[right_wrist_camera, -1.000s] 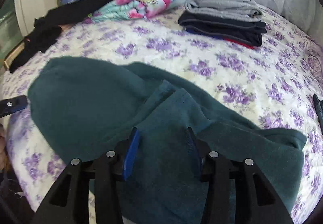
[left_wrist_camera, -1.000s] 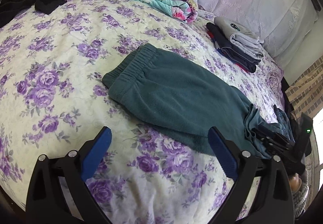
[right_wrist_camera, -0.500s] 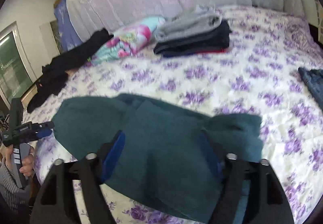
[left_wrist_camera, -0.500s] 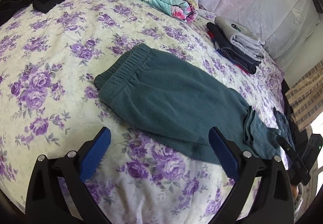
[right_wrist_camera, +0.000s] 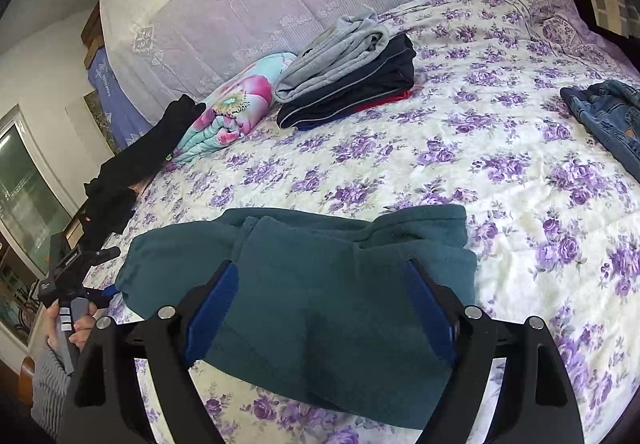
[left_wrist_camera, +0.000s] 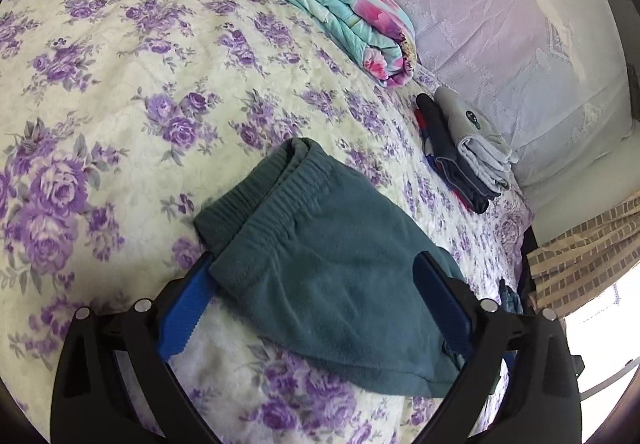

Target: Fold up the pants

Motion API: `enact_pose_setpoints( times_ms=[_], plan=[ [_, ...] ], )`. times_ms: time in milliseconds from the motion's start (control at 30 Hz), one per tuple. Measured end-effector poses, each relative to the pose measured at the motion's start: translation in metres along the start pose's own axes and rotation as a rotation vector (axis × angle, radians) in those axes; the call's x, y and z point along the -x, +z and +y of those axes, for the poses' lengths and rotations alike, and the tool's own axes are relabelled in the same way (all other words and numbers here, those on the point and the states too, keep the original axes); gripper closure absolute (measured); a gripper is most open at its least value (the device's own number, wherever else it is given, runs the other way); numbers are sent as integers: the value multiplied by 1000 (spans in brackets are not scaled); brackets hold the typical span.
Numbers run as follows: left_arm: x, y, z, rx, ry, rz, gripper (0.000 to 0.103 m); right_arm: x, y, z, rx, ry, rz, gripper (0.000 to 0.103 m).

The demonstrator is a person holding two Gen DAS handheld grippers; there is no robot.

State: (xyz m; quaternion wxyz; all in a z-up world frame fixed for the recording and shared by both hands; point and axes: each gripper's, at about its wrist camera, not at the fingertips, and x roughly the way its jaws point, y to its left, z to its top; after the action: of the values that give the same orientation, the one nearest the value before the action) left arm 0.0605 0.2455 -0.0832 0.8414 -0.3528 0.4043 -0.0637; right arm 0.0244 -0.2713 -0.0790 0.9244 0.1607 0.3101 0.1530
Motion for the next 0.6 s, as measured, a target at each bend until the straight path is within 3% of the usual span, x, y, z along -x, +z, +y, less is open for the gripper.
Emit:
enact_pose_setpoints(
  times_ms=[100, 167, 200, 233, 333, 467, 600],
  plan=[
    [1, 2, 4, 9, -27, -24, 13, 2, -1, 3, 11, 3, -11, 18],
    [2, 3, 9, 18, -21, -31, 39, 3, 0, 5, 18, 4, -14, 18],
    [1, 4, 13, 28, -18, -20, 61, 3, 0, 6, 18, 3, -15, 18],
    [-2, 5, 17, 39, -30, -1, 76, 4, 0, 6, 18, 4, -17, 18],
    [-3, 4, 22, 53, -45, 15, 79, 4, -1, 5, 21, 4, -18, 18],
    [11, 1, 7, 5, -17, -40, 81, 6, -2, 1, 11, -12, -19, 18],
    [33, -1, -32, -118, 18, -108, 81, 11, -3, -13, -24, -37, -27, 18]
  ],
)
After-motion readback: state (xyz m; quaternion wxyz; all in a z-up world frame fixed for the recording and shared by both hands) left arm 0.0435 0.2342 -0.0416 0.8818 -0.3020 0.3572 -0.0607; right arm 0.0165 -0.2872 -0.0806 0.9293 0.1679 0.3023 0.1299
